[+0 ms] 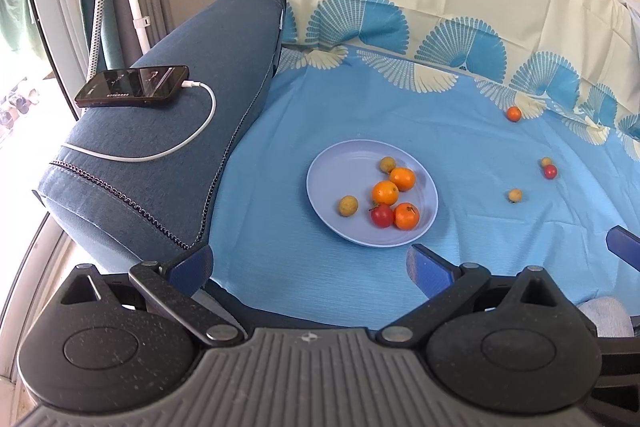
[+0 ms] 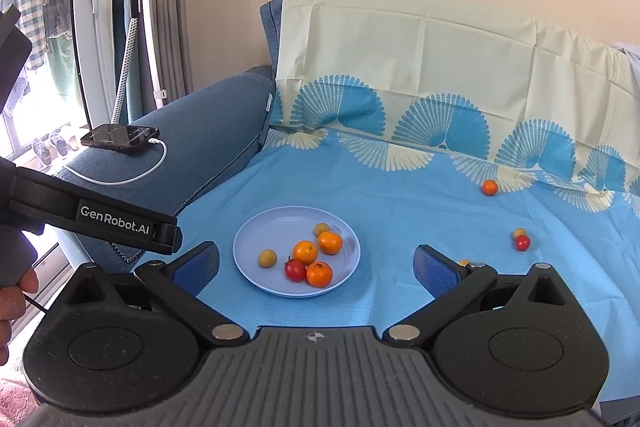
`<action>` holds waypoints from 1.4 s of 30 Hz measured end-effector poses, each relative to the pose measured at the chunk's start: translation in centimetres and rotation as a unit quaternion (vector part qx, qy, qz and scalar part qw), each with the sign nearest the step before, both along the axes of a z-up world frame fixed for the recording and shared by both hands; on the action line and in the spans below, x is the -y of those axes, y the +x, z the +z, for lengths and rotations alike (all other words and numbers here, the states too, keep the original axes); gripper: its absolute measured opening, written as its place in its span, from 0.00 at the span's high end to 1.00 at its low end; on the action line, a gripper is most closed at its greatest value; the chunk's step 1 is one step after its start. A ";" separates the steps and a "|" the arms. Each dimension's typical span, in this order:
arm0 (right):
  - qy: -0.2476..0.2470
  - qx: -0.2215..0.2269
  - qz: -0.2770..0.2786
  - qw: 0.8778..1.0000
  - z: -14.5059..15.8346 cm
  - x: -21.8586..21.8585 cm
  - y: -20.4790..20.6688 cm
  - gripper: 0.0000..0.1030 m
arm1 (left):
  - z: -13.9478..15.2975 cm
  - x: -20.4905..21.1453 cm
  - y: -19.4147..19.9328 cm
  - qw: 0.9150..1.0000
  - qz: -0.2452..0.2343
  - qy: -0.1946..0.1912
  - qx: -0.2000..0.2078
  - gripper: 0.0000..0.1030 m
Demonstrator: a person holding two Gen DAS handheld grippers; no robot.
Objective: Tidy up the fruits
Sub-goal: 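Lift both open tools back from the plate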
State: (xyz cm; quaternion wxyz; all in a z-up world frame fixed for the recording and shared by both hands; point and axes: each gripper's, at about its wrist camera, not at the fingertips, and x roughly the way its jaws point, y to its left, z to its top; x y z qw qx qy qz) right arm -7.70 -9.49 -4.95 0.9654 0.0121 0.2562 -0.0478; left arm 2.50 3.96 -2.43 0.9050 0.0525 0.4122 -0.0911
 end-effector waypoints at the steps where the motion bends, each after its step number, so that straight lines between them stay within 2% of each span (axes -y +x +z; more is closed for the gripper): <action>1: 0.000 -0.001 0.000 1.000 0.0 0.0 0.0 0.01 | 0.0 0.0 0.0 1.000 0.000 0.001 0.000 0.00; 26: 0.017 -0.020 -0.005 1.000 -1.2 0.6 1.2 0.01 | -1.1 0.6 1.1 1.000 -0.001 0.009 -0.019 0.00; 42: 0.032 -0.039 -0.014 0.999 -2.3 1.7 2.8 0.01 | -1.9 1.4 3.2 0.999 0.003 0.014 -0.038 0.00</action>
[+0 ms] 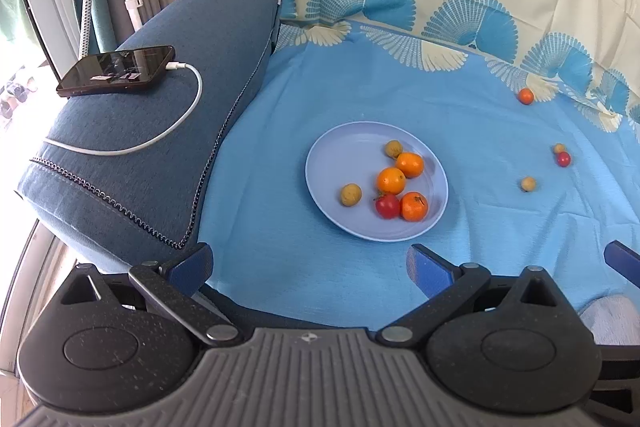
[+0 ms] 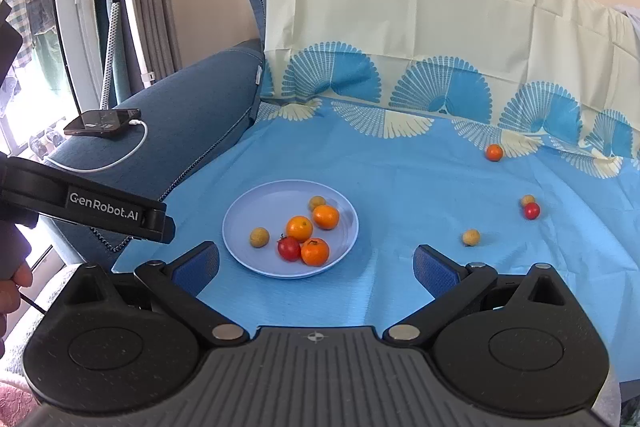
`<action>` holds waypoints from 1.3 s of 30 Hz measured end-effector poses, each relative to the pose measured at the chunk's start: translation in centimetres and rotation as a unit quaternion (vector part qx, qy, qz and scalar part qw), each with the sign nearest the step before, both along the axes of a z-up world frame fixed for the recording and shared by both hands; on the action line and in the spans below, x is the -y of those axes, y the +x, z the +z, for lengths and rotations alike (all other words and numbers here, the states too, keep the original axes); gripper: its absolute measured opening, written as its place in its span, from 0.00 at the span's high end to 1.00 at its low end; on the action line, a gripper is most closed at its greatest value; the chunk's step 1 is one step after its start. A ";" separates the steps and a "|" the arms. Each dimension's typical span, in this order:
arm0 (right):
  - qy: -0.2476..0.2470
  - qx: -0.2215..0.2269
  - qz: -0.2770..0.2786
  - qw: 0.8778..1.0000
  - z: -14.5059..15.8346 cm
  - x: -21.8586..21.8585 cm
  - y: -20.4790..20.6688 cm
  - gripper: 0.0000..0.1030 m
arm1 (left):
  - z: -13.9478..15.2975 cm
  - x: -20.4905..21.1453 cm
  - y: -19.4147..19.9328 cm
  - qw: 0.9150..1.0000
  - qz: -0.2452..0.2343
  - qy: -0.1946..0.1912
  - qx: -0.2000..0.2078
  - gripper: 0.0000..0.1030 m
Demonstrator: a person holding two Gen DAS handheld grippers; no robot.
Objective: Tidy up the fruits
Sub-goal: 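Lift both open tools back from the plate, then move both open tools toward the remaining fruits on the sheet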
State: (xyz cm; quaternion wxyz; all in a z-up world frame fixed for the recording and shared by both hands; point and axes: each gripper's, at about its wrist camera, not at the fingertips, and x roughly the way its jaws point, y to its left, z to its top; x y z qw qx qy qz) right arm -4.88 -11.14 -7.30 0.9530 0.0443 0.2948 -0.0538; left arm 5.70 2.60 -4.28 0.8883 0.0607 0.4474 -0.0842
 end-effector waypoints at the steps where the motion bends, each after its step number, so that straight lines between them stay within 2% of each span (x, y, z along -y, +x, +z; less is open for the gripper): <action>1: 0.001 -0.001 -0.001 1.000 -0.1 0.1 0.1 0.01 | 0.0 0.1 0.2 1.000 0.001 0.000 -0.001 0.00; 12: 0.019 -0.012 -0.024 0.999 -1.1 2.4 1.0 0.01 | -0.4 2.1 2.1 1.000 -0.005 0.008 -0.013 0.00; 24: 0.038 -0.016 -0.079 0.996 -2.2 7.6 1.6 0.01 | -0.9 7.0 4.4 0.999 -0.025 0.021 -0.022 0.00; 33: 0.025 -0.007 -0.168 0.985 -3.3 14.6 0.6 0.01 | -2.1 14.2 5.3 0.996 -0.084 0.030 -0.030 0.00; 39: 0.024 -0.008 -0.241 0.970 -4.8 21.5 -0.3 0.01 | -4.6 21.3 6.4 0.987 -0.151 0.030 -0.052 0.00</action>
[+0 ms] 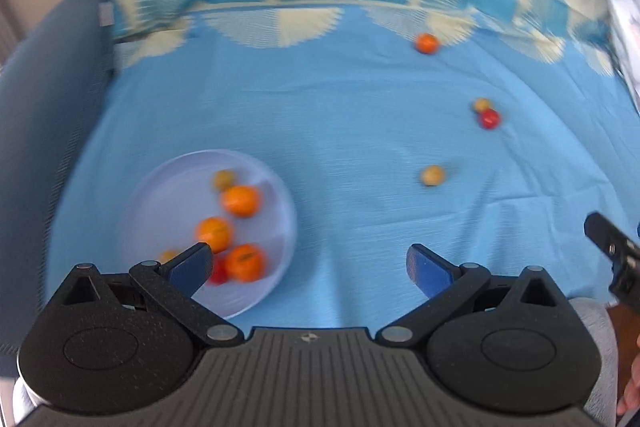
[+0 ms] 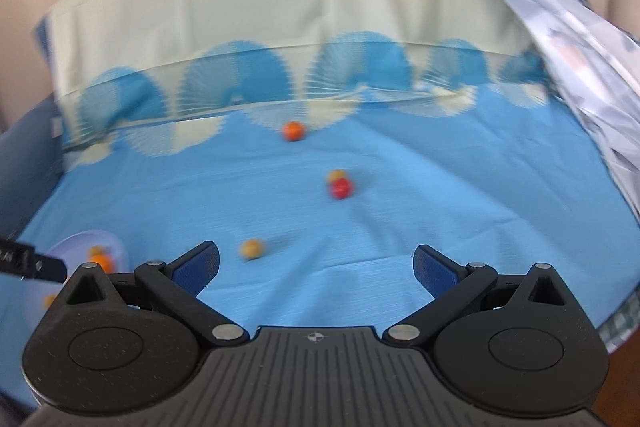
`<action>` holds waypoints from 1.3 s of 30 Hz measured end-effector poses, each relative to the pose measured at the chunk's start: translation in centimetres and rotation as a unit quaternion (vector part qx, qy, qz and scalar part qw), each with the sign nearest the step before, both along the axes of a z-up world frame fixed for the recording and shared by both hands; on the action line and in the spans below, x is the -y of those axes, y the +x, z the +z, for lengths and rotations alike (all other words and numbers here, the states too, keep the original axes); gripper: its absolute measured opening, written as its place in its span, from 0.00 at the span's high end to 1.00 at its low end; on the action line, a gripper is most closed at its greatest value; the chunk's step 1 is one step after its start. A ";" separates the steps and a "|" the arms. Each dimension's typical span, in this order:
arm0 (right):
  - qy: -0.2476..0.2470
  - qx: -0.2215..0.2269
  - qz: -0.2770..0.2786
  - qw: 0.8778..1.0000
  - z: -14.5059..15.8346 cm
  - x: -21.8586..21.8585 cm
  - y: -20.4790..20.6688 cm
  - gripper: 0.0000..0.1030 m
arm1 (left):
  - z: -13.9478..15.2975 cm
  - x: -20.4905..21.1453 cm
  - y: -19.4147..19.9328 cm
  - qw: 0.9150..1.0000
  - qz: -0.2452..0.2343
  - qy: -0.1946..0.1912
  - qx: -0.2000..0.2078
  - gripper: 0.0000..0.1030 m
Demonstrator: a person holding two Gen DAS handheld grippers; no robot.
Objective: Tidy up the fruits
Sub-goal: 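Move both open tools toward the remaining fruits on the sheet, then grasp a tan longan with the left tool while the right tool grasps a red tomato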
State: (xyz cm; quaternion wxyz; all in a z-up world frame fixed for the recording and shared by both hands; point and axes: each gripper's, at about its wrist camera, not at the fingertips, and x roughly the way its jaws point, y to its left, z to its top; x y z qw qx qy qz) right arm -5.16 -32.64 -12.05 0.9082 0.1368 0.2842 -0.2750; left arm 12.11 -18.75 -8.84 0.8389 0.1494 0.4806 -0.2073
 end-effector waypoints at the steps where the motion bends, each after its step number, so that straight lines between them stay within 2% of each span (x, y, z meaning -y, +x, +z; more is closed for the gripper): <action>1: 0.000 -0.001 -0.009 1.000 -0.3 1.2 0.0 0.01 | -0.7 1.5 0.4 1.000 -0.013 -0.003 -0.003 0.00; 6: 0.003 -0.003 -0.026 1.000 -2.5 6.4 1.6 0.01 | -4.9 8.0 2.8 0.998 -0.069 0.003 -0.013 0.00; 13: 0.016 -0.038 0.004 0.999 -8.1 12.9 8.6 0.01 | -11.1 14.2 6.8 0.991 -0.123 0.023 -0.046 0.00; 19: -0.002 -0.063 0.032 0.998 -11.7 15.8 14.1 0.01 | -15.4 17.1 9.5 0.981 -0.159 0.048 -0.096 0.00; 24: 0.011 -0.081 0.059 0.995 -14.2 17.2 18.5 0.01 | -16.0 17.6 10.0 0.982 -0.160 0.048 -0.090 0.00; 25: 0.007 -0.089 0.060 0.994 -14.8 17.3 19.2 0.01 | -15.9 17.6 10.0 0.982 -0.158 0.046 -0.089 0.04; 26: -0.008 -0.090 0.062 0.994 -15.1 17.1 19.5 0.01 | -15.7 17.6 9.8 0.983 -0.157 0.044 -0.079 0.17; 27: -0.024 -0.083 0.068 0.994 -15.2 16.8 19.5 0.06 | -15.3 17.5 9.5 0.984 -0.160 0.043 -0.066 0.26; 28: -0.028 -0.077 0.075 0.994 -15.1 16.6 19.5 0.12 | -14.9 17.3 9.2 0.983 -0.170 0.039 -0.062 0.50; 29: -0.031 -0.068 0.075 0.994 -14.9 16.4 19.2 0.36 | -14.6 17.2 9.1 0.982 -0.175 0.035 -0.065 0.73; 30: -0.039 -0.068 0.075 0.994 -14.7 16.2 18.9 0.59 | -14.5 17.2 9.0 0.982 -0.175 0.034 -0.070 0.73; 31: -0.044 -0.072 0.077 0.993 -14.5 16.0 18.7 0.70 | -14.3 17.0 9.0 0.982 -0.173 0.030 -0.073 0.73; 35: -0.006 -0.065 0.057 0.996 -13.7 16.8 17.3 0.71 | -13.5 16.9 9.0 0.983 -0.167 0.024 -0.068 0.73; 39: -0.001 -0.053 0.043 0.998 -12.1 16.4 15.4 0.71 | -11.3 15.7 8.6 0.986 -0.155 0.010 -0.058 0.73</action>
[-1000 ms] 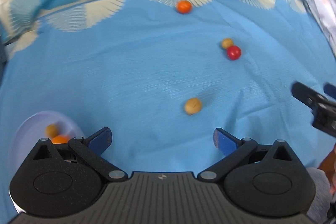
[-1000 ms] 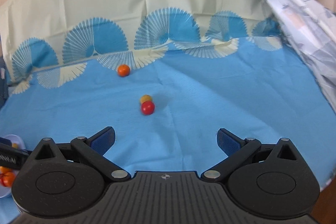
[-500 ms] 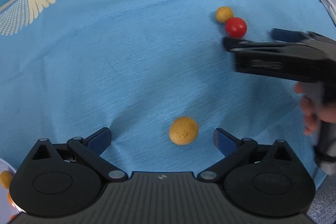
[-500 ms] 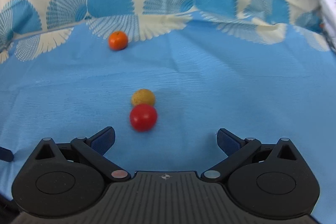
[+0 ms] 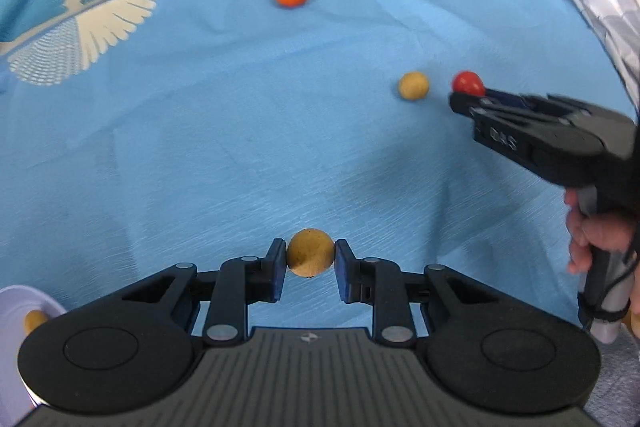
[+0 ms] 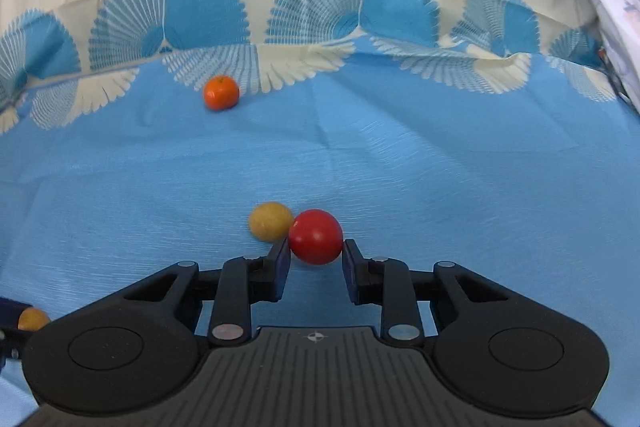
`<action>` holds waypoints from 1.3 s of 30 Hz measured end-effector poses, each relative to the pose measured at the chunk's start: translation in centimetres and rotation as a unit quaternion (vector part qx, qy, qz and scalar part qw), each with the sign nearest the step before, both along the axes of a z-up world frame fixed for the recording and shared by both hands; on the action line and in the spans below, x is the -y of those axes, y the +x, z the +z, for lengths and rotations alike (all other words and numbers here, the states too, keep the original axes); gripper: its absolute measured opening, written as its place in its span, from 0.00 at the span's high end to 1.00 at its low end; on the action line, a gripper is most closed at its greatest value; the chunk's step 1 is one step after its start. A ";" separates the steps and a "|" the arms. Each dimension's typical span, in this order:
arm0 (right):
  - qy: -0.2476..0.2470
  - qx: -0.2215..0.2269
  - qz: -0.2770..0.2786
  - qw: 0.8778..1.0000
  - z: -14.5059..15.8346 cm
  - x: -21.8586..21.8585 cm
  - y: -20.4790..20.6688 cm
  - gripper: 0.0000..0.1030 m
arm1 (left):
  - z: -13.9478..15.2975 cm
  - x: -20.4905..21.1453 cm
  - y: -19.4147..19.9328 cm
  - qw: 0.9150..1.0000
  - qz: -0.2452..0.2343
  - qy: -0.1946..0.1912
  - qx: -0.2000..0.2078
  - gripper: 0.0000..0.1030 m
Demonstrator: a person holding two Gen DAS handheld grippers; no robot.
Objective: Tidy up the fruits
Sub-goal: 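Grasp a tan longan with the left tool while the right tool grasps a red tomato, then carry the longan and red tomato toward the plate with both tools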
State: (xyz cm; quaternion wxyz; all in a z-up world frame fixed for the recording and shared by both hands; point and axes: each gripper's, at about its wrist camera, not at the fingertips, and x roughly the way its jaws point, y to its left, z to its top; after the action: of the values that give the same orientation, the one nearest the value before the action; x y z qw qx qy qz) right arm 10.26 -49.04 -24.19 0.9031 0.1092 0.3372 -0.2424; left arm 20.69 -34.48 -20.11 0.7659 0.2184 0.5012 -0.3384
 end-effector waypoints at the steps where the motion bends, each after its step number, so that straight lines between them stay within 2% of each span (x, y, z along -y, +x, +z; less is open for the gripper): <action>1: -0.004 0.004 0.001 1.000 0.5 -0.3 -0.5 0.71 | 0.8 -0.4 -0.3 1.000 0.004 -0.004 0.003 0.73; 7: -0.030 0.036 0.016 0.999 3.9 -3.5 -3.8 0.71 | 4.8 -3.8 -1.7 0.999 0.034 -0.021 0.020 0.73; 14: -0.024 0.073 0.038 0.996 8.1 -8.8 -7.1 0.71 | 8.7 -8.5 -3.6 0.996 0.072 -0.014 0.046 0.73; 23: 0.004 0.082 0.125 0.989 11.5 -18.4 -9.4 0.71 | 13.2 -16.8 -6.3 0.988 0.136 0.003 0.073 0.73; 31: 0.017 0.090 0.206 0.974 14.2 -26.3 -11.1 0.71 | 16.6 -24.4 -9.7 0.979 0.184 -0.001 0.087 0.73; 39: 0.014 0.095 0.271 0.958 16.3 -32.9 -13.8 0.71 | 18.1 -31.1 -13.2 0.970 0.225 -0.017 0.088 0.73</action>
State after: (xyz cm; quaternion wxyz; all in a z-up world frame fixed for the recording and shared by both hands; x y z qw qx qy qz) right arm -3.58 -16.15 -7.91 0.9611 0.0494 0.2705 0.0274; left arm 7.50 -3.42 -1.98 0.8673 0.1156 0.4620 -0.1451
